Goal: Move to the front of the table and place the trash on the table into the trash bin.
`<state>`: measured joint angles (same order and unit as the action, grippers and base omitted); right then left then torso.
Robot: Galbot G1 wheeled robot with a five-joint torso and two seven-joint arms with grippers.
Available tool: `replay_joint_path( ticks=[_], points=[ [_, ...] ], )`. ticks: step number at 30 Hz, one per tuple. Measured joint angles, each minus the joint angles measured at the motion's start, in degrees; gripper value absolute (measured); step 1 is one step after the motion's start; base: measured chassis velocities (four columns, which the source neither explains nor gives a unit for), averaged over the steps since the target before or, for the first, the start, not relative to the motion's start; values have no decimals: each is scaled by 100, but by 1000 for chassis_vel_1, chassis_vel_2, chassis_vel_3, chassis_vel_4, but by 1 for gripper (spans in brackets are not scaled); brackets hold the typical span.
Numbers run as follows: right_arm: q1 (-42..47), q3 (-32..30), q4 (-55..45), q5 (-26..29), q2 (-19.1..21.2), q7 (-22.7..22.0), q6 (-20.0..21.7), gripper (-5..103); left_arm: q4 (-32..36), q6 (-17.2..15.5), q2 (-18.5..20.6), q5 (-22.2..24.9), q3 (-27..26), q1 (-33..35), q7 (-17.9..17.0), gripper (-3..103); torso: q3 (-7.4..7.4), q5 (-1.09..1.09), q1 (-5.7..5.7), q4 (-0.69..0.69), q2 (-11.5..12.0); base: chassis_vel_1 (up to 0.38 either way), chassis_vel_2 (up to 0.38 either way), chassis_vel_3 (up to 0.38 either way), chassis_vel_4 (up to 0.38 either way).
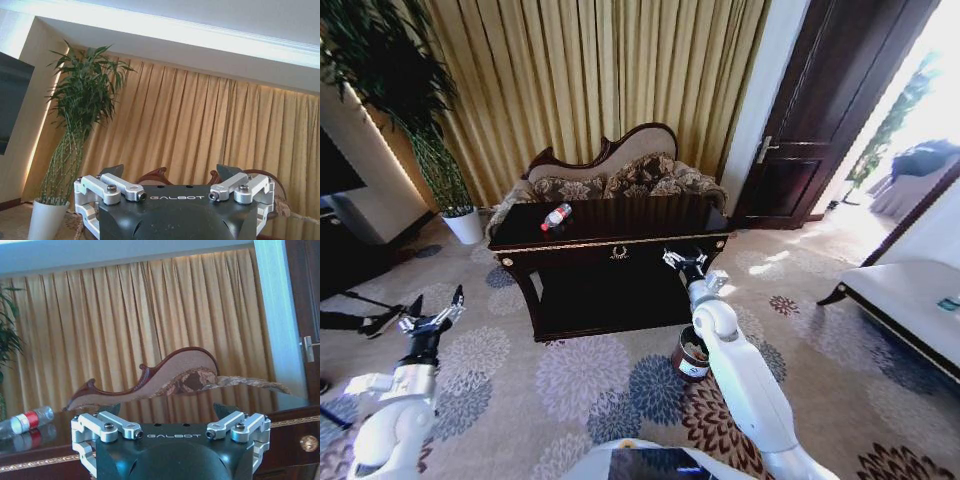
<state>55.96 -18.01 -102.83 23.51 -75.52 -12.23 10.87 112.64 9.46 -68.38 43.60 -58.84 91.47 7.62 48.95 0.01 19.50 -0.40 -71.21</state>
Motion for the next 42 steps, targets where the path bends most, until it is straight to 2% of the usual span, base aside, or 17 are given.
replay_joint_path(
  ticks=[11,15,16,18,19,21,23,26,27,31,33,34,35,36,38,42],
  points=[
    [-20,26,-183,25,209,-121,266,100,153,-397,150,-115,-124,62,-313,100,0,1,0,0,0,0,0,0,0],
    [-4,30,-156,-3,259,-135,336,100,267,-772,246,-102,-174,114,-565,100,0,0,0,0,0,0,0,0,0],
    [-4,30,-156,-3,259,-135,336,100,267,-772,246,-102,-174,114,-565,100,0,0,0,0,0,0,0,0,0],
    [21,31,-158,42,308,-142,351,100,355,-1015,273,-103,-202,153,-646,100,0,0,0,0,0,0,0,0,0],
    [21,31,-158,42,308,-142,351,100,355,-1015,273,-103,-202,153,-646,100,0,0,0,0,0,0,0,0,0],
    [33,23,-213,160,361,-157,380,100,527,-1455,288,-73,-238,174,-878,100,0,0,0,0,0,0,0,0,0],
    [34,18,-234,198,373,-165,393,100,572,-1563,293,-47,-250,174,-942,100,0,0,0,0,0,0,0,0,0],
    [41,-15,-335,304,421,-214,429,100,786,-2118,346,42,-330,111,-1277,100,0,0,0,-1,0,0,0,0,0],
    [41,-15,-335,304,421,-214,429,100,786,-2118,346,42,-330,111,-1277,100,0,0,0,-1,0,0,0,0,0],
    [55,-27,-368,318,408,-227,431,100,955,-2450,430,55,-470,63,-1365,100,0,1,0,0,0,0,0,0,0],
    [56,-27,-364,316,398,-227,431,100,954,-2441,446,75,-480,54,-1358,100,0,0,0,0,0,0,0,0,0],
    [56,-27,-359,315,384,-228,430,100,931,-2355,467,129,-481,47,-1282,100,0,0,0,0,0,0,0,0,0],
    [56,-23,-353,315,366,-227,428,100,846,-2113,498,211,-473,39,-1102,100,0,0,0,0,0,0,0,0,0],
    [56,-23,-353,315,366,-227,428,100,846,-2113,498,211,-473,39,-1102,100,0,0,0,0,0,0,0,0,0],
    [54,-10,-346,314,340,-225,428,100,742,-1850,542,259,-459,31,-868,100,0,0,0,0,0,0,0,0,0],
    [33,16,-348,316,332,-186,427,100,704,-1766,598,309,-455,13,-791,100,0,0,0,0,0,0,0,0,0]
  ],
)
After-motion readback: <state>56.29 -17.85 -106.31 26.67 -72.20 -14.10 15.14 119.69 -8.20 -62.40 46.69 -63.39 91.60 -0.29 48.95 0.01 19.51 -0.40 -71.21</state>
